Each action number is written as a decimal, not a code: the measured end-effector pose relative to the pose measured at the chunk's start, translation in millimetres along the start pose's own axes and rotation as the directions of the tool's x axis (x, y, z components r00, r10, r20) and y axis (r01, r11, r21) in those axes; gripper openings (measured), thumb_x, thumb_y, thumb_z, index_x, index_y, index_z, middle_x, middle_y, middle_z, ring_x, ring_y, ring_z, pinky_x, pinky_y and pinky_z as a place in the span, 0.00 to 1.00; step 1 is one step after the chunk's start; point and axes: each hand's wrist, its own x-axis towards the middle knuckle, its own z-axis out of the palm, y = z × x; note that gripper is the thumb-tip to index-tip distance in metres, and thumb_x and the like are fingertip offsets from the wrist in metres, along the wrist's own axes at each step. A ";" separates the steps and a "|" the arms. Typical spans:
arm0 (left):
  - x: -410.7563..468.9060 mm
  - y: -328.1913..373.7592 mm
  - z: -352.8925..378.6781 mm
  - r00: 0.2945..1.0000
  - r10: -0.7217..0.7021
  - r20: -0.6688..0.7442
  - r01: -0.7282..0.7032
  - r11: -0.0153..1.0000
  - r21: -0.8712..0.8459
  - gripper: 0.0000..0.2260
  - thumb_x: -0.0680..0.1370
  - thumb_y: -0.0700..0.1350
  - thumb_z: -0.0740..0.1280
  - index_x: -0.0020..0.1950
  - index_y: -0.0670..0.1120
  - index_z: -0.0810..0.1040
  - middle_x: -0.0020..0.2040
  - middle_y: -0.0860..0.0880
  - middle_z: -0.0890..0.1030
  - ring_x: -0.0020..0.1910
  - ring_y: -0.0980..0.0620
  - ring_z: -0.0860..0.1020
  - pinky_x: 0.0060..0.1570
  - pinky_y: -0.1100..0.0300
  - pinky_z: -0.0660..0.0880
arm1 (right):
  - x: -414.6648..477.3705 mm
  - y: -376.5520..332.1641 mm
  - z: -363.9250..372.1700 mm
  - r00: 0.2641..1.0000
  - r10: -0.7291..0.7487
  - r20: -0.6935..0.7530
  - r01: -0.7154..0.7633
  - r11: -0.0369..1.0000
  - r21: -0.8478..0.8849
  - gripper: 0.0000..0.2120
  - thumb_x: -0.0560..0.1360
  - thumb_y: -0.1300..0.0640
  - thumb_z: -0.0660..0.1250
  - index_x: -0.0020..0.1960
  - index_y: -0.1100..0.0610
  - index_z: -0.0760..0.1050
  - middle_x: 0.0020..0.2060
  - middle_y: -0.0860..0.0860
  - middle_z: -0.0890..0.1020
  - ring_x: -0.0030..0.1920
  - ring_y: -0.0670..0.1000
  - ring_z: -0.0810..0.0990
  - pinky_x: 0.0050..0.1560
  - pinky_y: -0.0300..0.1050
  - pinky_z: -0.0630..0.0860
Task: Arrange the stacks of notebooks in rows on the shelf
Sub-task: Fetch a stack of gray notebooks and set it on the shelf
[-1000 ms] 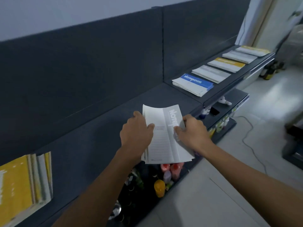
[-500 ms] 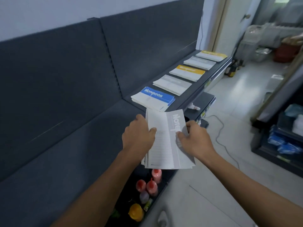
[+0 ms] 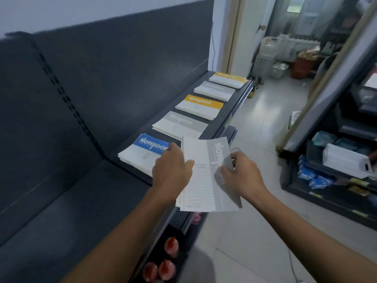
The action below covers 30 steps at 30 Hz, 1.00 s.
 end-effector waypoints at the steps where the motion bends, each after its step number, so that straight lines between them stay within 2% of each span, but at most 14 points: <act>1: 8.5 4.9 3.4 1.000 0.012 -0.004 -0.012 1.000 -0.003 0.18 0.78 0.54 0.70 0.57 0.46 0.68 0.50 0.48 0.78 0.44 0.49 0.75 0.39 0.53 0.71 | 9.6 2.0 -2.1 1.000 0.007 -0.003 -0.007 1.000 0.003 0.11 0.75 0.52 0.66 0.57 0.52 0.74 0.50 0.50 0.82 0.47 0.54 0.80 0.46 0.47 0.76; 6: 48.3 35.1 20.2 1.000 0.019 -0.014 -0.019 1.000 -0.005 0.18 0.78 0.55 0.70 0.57 0.47 0.67 0.50 0.49 0.79 0.45 0.49 0.78 0.39 0.53 0.74 | 57.8 18.7 -14.6 1.000 0.005 -0.002 -0.005 1.000 0.026 0.12 0.75 0.52 0.67 0.57 0.52 0.73 0.50 0.50 0.82 0.47 0.54 0.80 0.45 0.47 0.75; 11: 83.8 78.4 44.1 0.998 -0.057 0.007 0.058 0.998 -0.030 0.20 0.77 0.55 0.72 0.59 0.47 0.67 0.56 0.47 0.80 0.52 0.44 0.81 0.42 0.54 0.74 | 117.1 42.8 -36.9 0.998 -0.048 0.042 0.047 0.999 0.017 0.10 0.75 0.51 0.66 0.54 0.51 0.71 0.49 0.50 0.81 0.47 0.55 0.79 0.44 0.48 0.75; 13: 96.1 98.8 53.4 0.995 -0.099 -0.010 0.098 0.995 -0.031 0.20 0.77 0.54 0.72 0.60 0.46 0.67 0.57 0.46 0.81 0.53 0.43 0.81 0.45 0.51 0.77 | 142.5 53.5 -48.2 0.994 -0.079 0.074 0.079 0.997 0.014 0.10 0.75 0.51 0.66 0.54 0.52 0.71 0.49 0.50 0.80 0.47 0.56 0.79 0.45 0.49 0.76; 16: 110.0 127.3 68.6 0.985 -0.171 -0.030 0.170 0.985 -0.023 0.21 0.77 0.55 0.71 0.62 0.46 0.68 0.57 0.46 0.80 0.54 0.42 0.80 0.49 0.47 0.78 | 178.3 70.3 -61.2 0.989 -0.121 0.088 0.119 0.993 0.019 0.08 0.75 0.52 0.65 0.53 0.51 0.71 0.47 0.50 0.80 0.44 0.55 0.78 0.39 0.47 0.71; 18: 117.7 139.9 78.5 0.976 -0.212 -0.042 0.210 0.977 -0.038 0.21 0.77 0.55 0.70 0.62 0.46 0.68 0.57 0.46 0.80 0.54 0.42 0.79 0.48 0.48 0.77 | 199.9 78.7 -65.4 0.981 -0.164 0.107 0.161 0.986 0.038 0.07 0.76 0.53 0.65 0.53 0.49 0.70 0.44 0.47 0.79 0.42 0.53 0.77 0.37 0.46 0.69; 21: 126.2 147.4 87.5 0.960 -0.266 -0.084 0.263 0.964 -0.044 0.19 0.78 0.55 0.70 0.60 0.46 0.68 0.56 0.46 0.80 0.53 0.42 0.79 0.44 0.51 0.73 | 226.1 81.1 -64.9 0.957 -0.238 0.164 0.228 0.971 0.076 0.08 0.76 0.54 0.65 0.53 0.48 0.69 0.42 0.45 0.77 0.41 0.50 0.75 0.39 0.46 0.70; 26: 141.7 140.4 87.7 0.888 -0.429 -0.167 0.428 0.903 -0.042 0.20 0.78 0.56 0.70 0.61 0.46 0.68 0.55 0.46 0.80 0.51 0.42 0.79 0.40 0.53 0.72 | 262.3 61.8 -50.2 0.898 -0.314 0.307 0.285 0.949 0.139 0.10 0.76 0.53 0.66 0.57 0.45 0.71 0.47 0.45 0.79 0.44 0.50 0.79 0.40 0.46 0.75; 30: 157.5 122.2 79.0 0.812 -0.539 -0.222 0.534 0.841 -0.088 0.19 0.77 0.57 0.70 0.58 0.46 0.68 0.52 0.47 0.80 0.50 0.43 0.79 0.42 0.50 0.75 | 291.4 26.7 -25.2 0.827 -0.406 0.388 0.392 0.912 0.119 0.10 0.76 0.53 0.65 0.57 0.47 0.71 0.47 0.47 0.80 0.41 0.48 0.78 0.35 0.44 0.72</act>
